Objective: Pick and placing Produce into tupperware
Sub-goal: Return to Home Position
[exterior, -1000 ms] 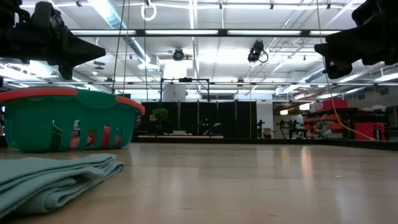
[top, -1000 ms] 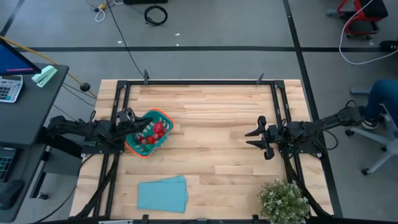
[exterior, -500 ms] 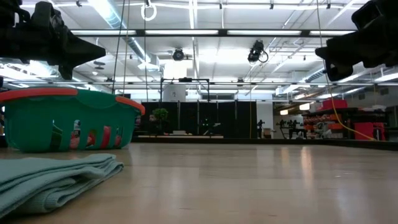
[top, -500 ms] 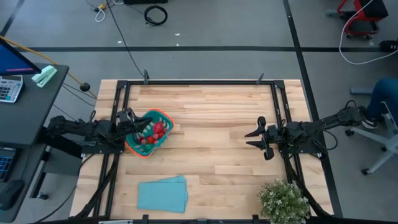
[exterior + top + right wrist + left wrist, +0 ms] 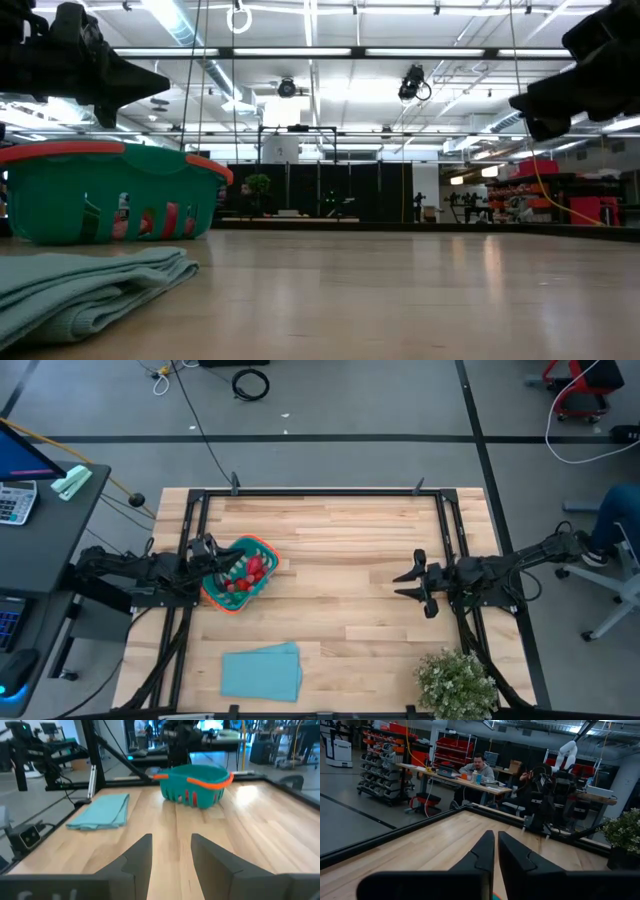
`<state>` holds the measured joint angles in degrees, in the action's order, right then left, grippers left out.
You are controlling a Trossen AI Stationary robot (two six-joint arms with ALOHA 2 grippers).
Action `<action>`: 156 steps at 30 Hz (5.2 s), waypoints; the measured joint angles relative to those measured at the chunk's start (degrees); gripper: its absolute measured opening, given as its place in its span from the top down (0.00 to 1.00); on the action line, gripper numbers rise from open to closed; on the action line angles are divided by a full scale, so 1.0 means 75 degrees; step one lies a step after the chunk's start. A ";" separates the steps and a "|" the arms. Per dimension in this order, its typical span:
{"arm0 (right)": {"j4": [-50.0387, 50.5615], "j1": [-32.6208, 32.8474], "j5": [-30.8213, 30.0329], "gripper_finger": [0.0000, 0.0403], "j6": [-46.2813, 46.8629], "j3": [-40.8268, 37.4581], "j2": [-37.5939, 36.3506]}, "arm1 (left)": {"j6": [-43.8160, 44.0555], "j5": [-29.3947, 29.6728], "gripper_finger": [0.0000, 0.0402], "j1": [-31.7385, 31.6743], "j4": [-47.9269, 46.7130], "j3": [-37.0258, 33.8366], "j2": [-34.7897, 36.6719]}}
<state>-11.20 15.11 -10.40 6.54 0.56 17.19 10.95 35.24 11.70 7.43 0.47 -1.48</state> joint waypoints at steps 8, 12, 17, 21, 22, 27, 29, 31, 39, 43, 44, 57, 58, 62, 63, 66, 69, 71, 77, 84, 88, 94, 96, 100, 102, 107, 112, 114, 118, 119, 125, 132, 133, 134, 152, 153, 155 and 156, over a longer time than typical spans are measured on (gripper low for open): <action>0.0710 0.0000 0.0001 0.64 0.0546 0.0000 0.0003 | 0.0001 0.0001 0.90 0.0000 -0.0001 0.0002 0.0000; 0.0705 0.0000 0.0001 0.64 0.0529 0.0000 0.0002 | 0.0000 -0.0001 0.91 0.0000 0.0001 0.0000 0.0000; 0.0773 0.0000 -0.0001 0.64 0.0524 0.0036 -0.0091 | -0.0001 -0.0001 0.93 0.0000 0.0000 0.0001 0.0000; 0.0758 0.0003 -0.0002 0.64 0.0523 0.0047 -0.0413 | -0.0001 -0.0001 0.94 0.0000 0.0002 0.0000 0.0000; 0.0767 0.0002 -0.0002 0.64 0.0523 0.0047 -0.0524 | 0.0001 -0.0001 0.93 0.0000 -0.0001 0.0000 0.0000; 0.0762 0.0000 -0.0005 0.64 0.0520 0.0053 -0.1329 | 0.0000 0.0000 0.91 0.0000 -0.0001 0.0001 0.0000; 0.0752 0.0000 -0.0008 0.64 0.0517 0.0055 -0.1670 | 0.0002 0.0001 0.90 0.0000 0.0001 0.0000 0.0000; 0.0746 0.0000 -0.0007 0.64 0.0517 0.0060 -0.1950 | -0.0001 -0.0002 0.90 0.0000 -0.0001 0.0001 0.0000; 0.0736 0.0000 -0.0008 0.64 0.0511 0.0076 -0.2249 | -0.0001 0.0001 0.92 0.0000 -0.0001 0.0000 0.0000; 0.0766 0.0000 -0.0008 0.64 0.0513 0.0076 -0.2235 | -0.0001 -0.0002 0.93 0.0000 -0.0001 0.0000 0.0000; 0.0766 0.0000 -0.0008 0.64 0.0511 0.0076 -0.2235 | -0.0001 -0.0001 0.93 0.0000 -0.0001 0.0000 0.0000; 0.0757 0.0000 -0.0008 0.64 0.0514 0.0076 -0.2235 | -0.0001 0.0001 0.91 0.0000 -0.0001 0.0001 0.0000; 0.0757 0.0000 -0.0005 0.64 0.0514 0.0076 -0.2235 | -0.0001 0.0000 0.91 0.0000 0.0001 0.0000 0.0000; 0.0755 0.0000 -0.0005 0.64 0.0514 0.0076 -0.2235 | -0.0001 0.0001 0.93 0.0000 -0.0001 0.0000 0.0000; 0.0755 0.0002 -0.0005 0.64 0.0514 0.0076 -0.2235 | -0.0001 0.0001 0.93 0.0000 -0.0001 0.0000 0.0000; 0.0755 0.0000 -0.0005 0.64 0.0514 0.0076 -0.2235 | -0.0001 -0.0002 0.94 0.0000 -0.0001 0.0001 0.0000; 0.0755 0.0000 -0.0005 0.64 0.0514 0.0076 -0.2235 | -0.0001 -0.0001 0.93 0.0000 0.0001 0.0001 0.0000; 0.0755 0.0000 -0.0005 0.64 0.0514 0.0076 -0.2235 | -0.0001 0.0001 0.92 0.0000 -0.0001 0.0000 0.0000; 0.0755 0.0000 -0.0005 0.64 0.0514 0.0076 -0.2235 | -0.0001 0.0000 0.90 0.0000 0.0000 0.0001 0.0000; 0.0755 0.0000 -0.0005 0.64 0.0516 0.0076 -0.2235 | -0.0001 0.0001 0.92 0.0000 -0.0001 0.0000 0.0000; 0.0755 0.0000 -0.0003 0.64 0.0514 0.0076 -0.2233 | -0.0001 0.0001 0.94 0.0000 -0.0001 0.0000 0.0000; 0.0755 0.0000 -0.0005 0.64 0.0514 0.0076 -0.2234 | -0.0001 -0.0002 0.92 0.0000 -0.0001 0.0000 0.0000; 0.0755 0.0000 -0.0002 0.64 0.0514 0.0076 -0.2233 | -0.0001 0.0001 0.92 0.0000 0.0000 0.0001 0.0000; 0.0755 0.0000 -0.0005 0.64 0.0514 0.0076 -0.2234 | -0.0001 0.0000 0.90 0.0000 -0.0001 0.0000 0.0000; 0.0755 0.0000 -0.0005 0.64 0.0516 0.0076 -0.2234 | -0.0001 0.0000 0.90 0.0000 -0.0001 0.0000 0.0000; 0.0755 0.0001 -0.0004 0.64 0.0514 0.0076 -0.2235 | -0.0001 0.0001 0.91 0.0000 -0.0001 0.0000 0.0000; 0.0755 0.0002 -0.0002 0.64 0.0516 0.0076 -0.2232 | 0.0001 0.0001 0.93 0.0000 -0.0001 0.0001 0.0000; 0.0755 0.0000 -0.0003 0.64 0.0514 0.0076 -0.2232 | -0.0001 -0.0001 0.93 0.0000 0.0001 0.0000 0.0000; 0.0755 0.0000 -0.0005 0.64 0.0514 0.0076 -0.2233 | -0.0001 0.0001 0.92 0.0000 0.0002 0.0000 0.0000; 0.0756 0.0002 -0.0004 0.64 0.0517 0.0076 -0.2235 | -0.0001 0.0001 0.92 0.0000 0.0001 0.0003 0.0000; 0.0755 0.0000 -0.0005 0.64 0.0517 0.0076 -0.2235 | -0.0001 0.0001 0.90 0.0000 -0.0001 0.0000 0.0000; 0.0755 0.0001 -0.0005 0.64 0.0517 0.0076 -0.2234 | -0.0001 -0.0002 0.92 0.0000 -0.0001 0.0001 0.0000; 0.0755 0.0000 -0.0005 0.64 0.0514 0.0076 -0.2235 | -0.0001 0.0001 0.93 0.0000 -0.0001 0.0000 0.0000; 0.0755 0.0002 -0.0003 0.64 0.0516 0.0076 -0.2235 | -0.0001 0.0001 0.93 0.0000 0.0002 0.0000 0.0000; 0.0755 0.0001 -0.0005 0.64 0.0516 0.0076 -0.2234 | -0.0001 0.0001 0.92 0.0000 -0.0001 0.0000 0.0000; 0.0755 0.0002 -0.0004 0.64 0.0517 0.0076 -0.2232 | -0.0001 -0.0002 0.92 0.0000 0.0000 0.0000 0.0000; 0.0756 0.0000 -0.0003 0.64 0.0517 0.0076 -0.2232 | -0.0001 0.0000 0.93 0.0000 -0.0001 0.0001 0.0000; 0.0755 0.0000 -0.0004 0.64 0.0517 0.0076 -0.2233 | -0.0001 0.0001 0.93 0.0000 0.0000 0.0000 0.0000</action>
<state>-5.54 15.11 -10.43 10.41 1.13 0.44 10.94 35.24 11.70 7.43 0.47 -1.48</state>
